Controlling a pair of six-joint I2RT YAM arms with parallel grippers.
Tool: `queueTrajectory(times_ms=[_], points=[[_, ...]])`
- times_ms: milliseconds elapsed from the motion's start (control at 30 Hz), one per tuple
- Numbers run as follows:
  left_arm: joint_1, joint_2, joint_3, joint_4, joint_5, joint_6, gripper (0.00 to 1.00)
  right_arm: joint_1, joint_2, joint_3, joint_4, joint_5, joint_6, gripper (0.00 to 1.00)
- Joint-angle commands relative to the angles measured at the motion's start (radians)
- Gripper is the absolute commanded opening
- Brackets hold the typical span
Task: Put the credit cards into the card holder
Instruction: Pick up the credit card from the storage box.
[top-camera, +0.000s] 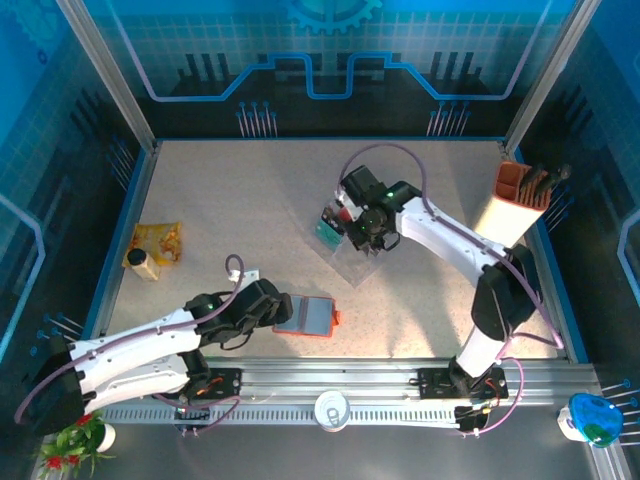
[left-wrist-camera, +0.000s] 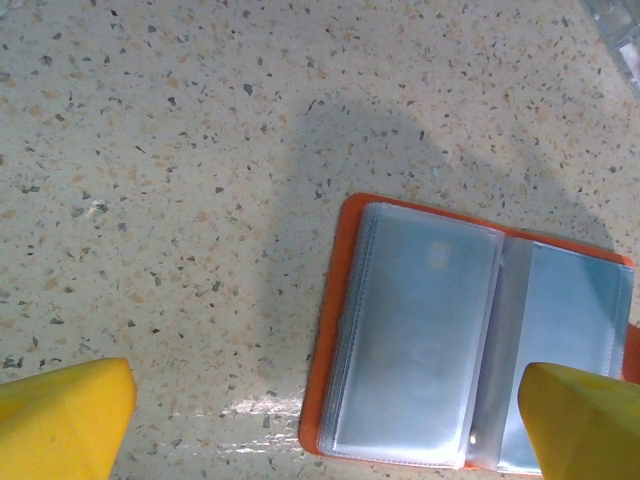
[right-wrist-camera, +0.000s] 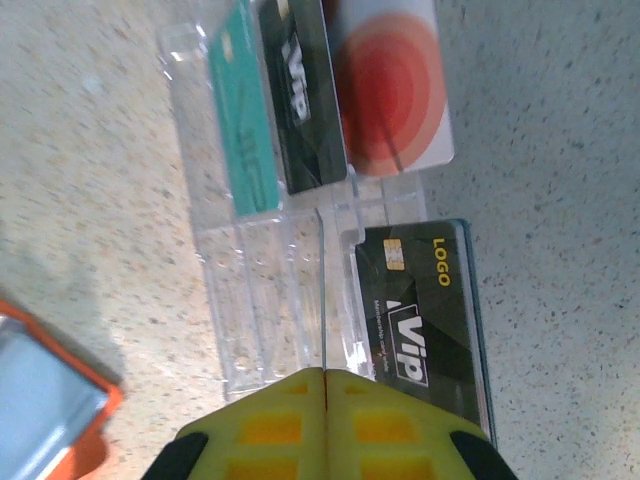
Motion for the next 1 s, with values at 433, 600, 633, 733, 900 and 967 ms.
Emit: queueTrajectory(times_ms=[433,600,633,733,900,967], points=[[0.010,0.169,0.034,0.173,0.117,0.099,0.99,-0.019,-0.429,-0.401,0.300,-0.261,0.323,0.00],[0.008,0.215,0.025,0.223,0.143,0.083,0.99,-0.034,-0.529,-0.536,0.363,-0.285,0.392,0.00],[0.008,0.224,0.023,0.232,0.146,0.077,0.99,-0.038,-0.547,-0.559,0.371,-0.289,0.402,0.00],[0.005,0.248,0.021,0.252,0.154,0.067,0.99,-0.051,-0.584,-0.618,0.387,-0.304,0.420,0.00],[-0.004,0.289,0.028,0.270,0.159,0.056,0.99,-0.066,-0.617,-0.665,0.400,-0.321,0.429,0.00],[-0.008,0.308,0.033,0.273,0.160,0.053,0.99,-0.070,-0.625,-0.675,0.404,-0.331,0.432,0.00]])
